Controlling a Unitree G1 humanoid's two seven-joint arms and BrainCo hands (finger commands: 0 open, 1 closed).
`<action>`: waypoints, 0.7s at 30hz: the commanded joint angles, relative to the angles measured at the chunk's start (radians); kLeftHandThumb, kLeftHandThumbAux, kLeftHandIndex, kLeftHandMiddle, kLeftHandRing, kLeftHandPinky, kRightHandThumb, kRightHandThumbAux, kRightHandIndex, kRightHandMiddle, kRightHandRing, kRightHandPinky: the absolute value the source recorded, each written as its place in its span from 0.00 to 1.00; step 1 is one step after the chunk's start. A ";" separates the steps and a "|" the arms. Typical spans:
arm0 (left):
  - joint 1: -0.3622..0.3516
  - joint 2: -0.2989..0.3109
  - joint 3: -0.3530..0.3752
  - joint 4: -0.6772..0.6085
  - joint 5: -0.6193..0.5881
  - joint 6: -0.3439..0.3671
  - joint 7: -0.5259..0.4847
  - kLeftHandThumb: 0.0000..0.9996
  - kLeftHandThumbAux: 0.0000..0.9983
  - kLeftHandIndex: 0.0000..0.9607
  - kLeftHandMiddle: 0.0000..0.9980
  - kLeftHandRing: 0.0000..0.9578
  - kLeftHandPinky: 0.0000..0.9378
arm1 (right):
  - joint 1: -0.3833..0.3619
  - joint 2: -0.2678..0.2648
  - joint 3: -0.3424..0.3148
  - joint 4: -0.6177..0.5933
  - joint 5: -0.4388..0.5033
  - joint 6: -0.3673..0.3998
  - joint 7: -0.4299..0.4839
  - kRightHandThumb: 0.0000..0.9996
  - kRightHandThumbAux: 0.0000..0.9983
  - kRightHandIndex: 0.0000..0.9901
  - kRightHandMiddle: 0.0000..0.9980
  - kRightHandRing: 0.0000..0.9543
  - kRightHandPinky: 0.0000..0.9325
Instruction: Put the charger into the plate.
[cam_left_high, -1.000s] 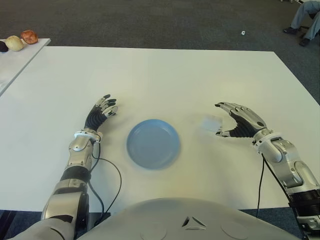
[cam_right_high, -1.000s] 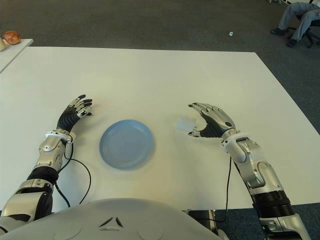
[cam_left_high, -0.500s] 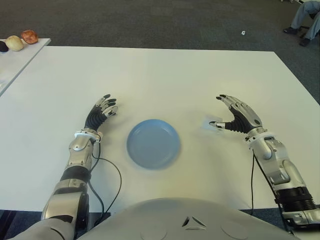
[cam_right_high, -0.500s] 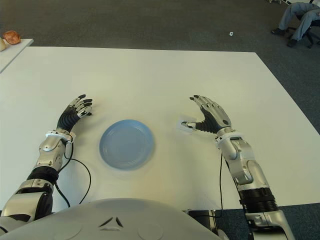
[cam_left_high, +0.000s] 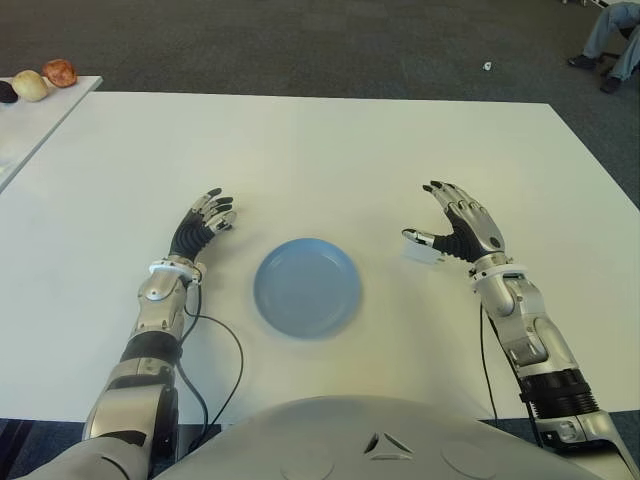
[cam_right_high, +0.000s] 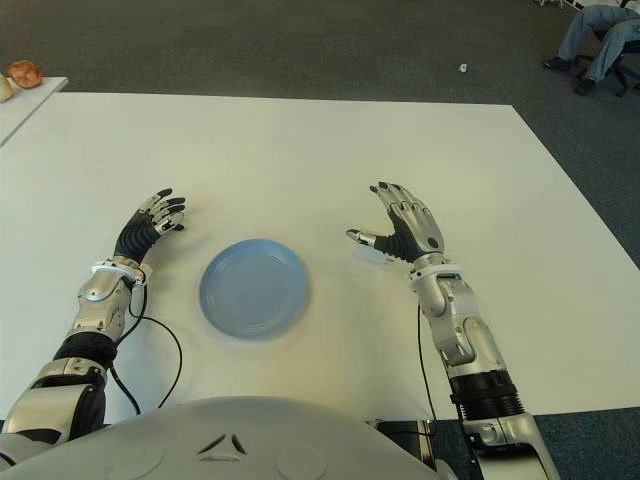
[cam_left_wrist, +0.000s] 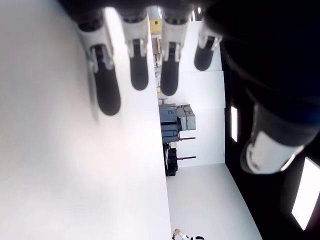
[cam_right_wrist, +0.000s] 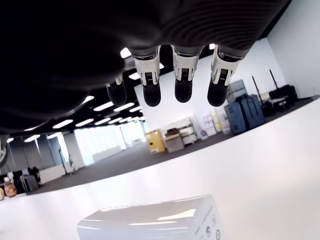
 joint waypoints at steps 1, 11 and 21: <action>0.041 -0.019 -0.011 0.031 0.018 0.044 0.001 0.00 0.64 0.12 0.20 0.18 0.13 | -0.011 0.009 0.017 0.019 -0.016 0.010 -0.010 0.28 0.28 0.00 0.00 0.01 0.08; 0.050 -0.017 -0.014 0.012 0.015 0.054 -0.012 0.00 0.63 0.11 0.20 0.17 0.12 | -0.026 0.023 0.051 0.043 -0.018 0.028 0.007 0.36 0.30 0.00 0.03 0.04 0.11; 0.063 -0.020 -0.015 -0.010 0.015 0.056 -0.002 0.00 0.63 0.12 0.20 0.17 0.13 | -0.027 0.019 0.079 0.063 -0.015 0.020 0.009 0.40 0.32 0.01 0.06 0.07 0.16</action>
